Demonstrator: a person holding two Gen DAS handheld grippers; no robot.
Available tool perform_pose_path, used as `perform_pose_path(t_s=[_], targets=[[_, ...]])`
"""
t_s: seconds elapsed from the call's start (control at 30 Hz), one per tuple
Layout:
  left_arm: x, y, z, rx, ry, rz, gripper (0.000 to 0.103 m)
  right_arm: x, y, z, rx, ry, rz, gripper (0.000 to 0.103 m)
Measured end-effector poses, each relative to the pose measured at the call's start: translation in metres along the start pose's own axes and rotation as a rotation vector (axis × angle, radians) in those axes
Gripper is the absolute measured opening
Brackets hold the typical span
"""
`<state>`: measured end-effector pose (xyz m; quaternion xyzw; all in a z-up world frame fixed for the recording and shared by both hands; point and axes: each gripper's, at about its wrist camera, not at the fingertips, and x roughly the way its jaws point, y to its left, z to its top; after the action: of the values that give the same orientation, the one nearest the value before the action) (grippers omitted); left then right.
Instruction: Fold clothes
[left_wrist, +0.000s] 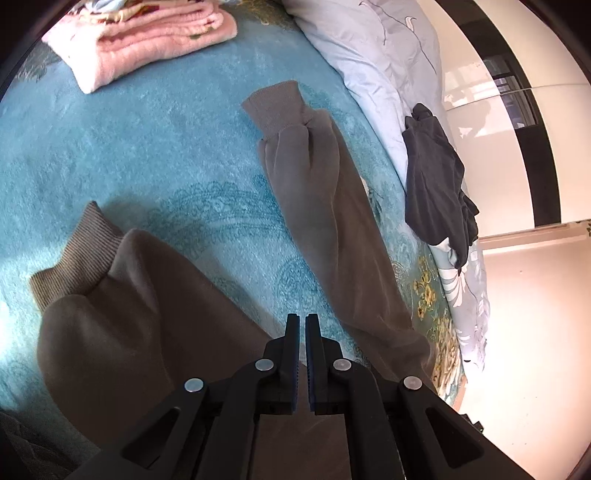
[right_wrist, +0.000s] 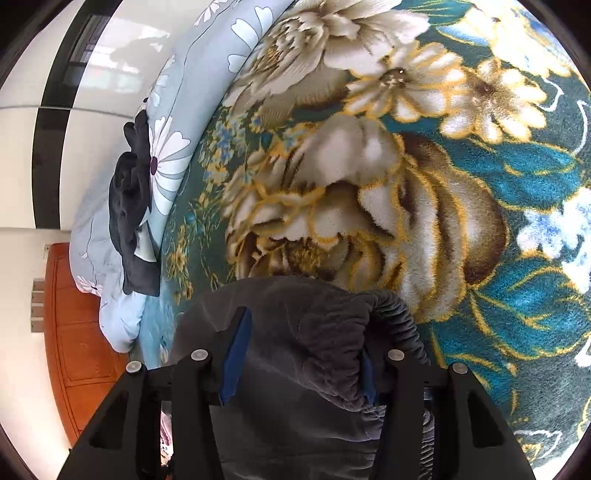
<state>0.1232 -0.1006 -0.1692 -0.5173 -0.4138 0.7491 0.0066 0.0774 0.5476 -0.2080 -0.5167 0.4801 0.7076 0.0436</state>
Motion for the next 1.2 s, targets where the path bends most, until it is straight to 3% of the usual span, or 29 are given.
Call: perform_pose_path(t_s=[0.03, 0.13, 0.27, 0.4, 0.53, 0.6, 0.73, 0.83, 0.87, 0.93, 1.07, 1.13, 1.2], targets=[[-0.003, -0.001, 0.001, 0.006, -0.007, 0.0, 0.007, -0.003, 0.003, 0.0, -0.009, -0.004, -0.017, 0.035], [-0.008, -0.003, 0.002, 0.01, -0.015, -0.008, 0.011, -0.013, 0.019, 0.006, -0.054, -0.014, -0.007, 0.011], [-0.008, -0.004, 0.001, 0.015, -0.001, -0.006, 0.012, -0.041, 0.056, 0.009, -0.21, -0.036, 0.037, 0.01], [-0.011, 0.001, -0.002, -0.002, -0.003, -0.004, 0.014, -0.088, 0.066, 0.029, -0.205, -0.223, 0.133, 0.01], [-0.013, 0.008, -0.003, -0.024, 0.001, 0.0, 0.018, -0.068, 0.048, 0.047, -0.126, -0.225, -0.02, 0.01], [-0.015, 0.011, -0.003, -0.026, 0.0, 0.009, 0.021, -0.052, 0.036, 0.048, -0.071, -0.179, -0.039, 0.01], [-0.02, 0.019, -0.002, -0.043, -0.008, 0.018, 0.025, -0.051, 0.039, 0.043, -0.098, -0.179, -0.048, 0.014], [-0.022, 0.022, -0.001, -0.043, -0.014, 0.025, 0.025, -0.065, 0.049, 0.042, -0.158, -0.176, -0.077, 0.023], [-0.023, 0.022, 0.0, -0.041, -0.018, 0.025, 0.025, -0.072, 0.052, 0.041, -0.181, -0.183, -0.088, 0.028], [-0.026, 0.023, 0.003, -0.031, -0.025, 0.037, 0.025, -0.089, 0.056, 0.036, -0.227, -0.214, -0.096, 0.047], [-0.047, 0.03, 0.015, -0.005, -0.077, 0.163, 0.029, -0.106, 0.029, 0.008, -0.21, -0.216, -0.116, 0.054], [-0.06, 0.037, 0.021, 0.002, -0.102, 0.237, 0.039, -0.106, 0.006, -0.01, -0.17, -0.192, -0.127, 0.055], [-0.068, 0.045, 0.025, 0.0, -0.12, 0.271, 0.044, -0.106, -0.017, -0.027, -0.131, -0.167, -0.137, 0.055]])
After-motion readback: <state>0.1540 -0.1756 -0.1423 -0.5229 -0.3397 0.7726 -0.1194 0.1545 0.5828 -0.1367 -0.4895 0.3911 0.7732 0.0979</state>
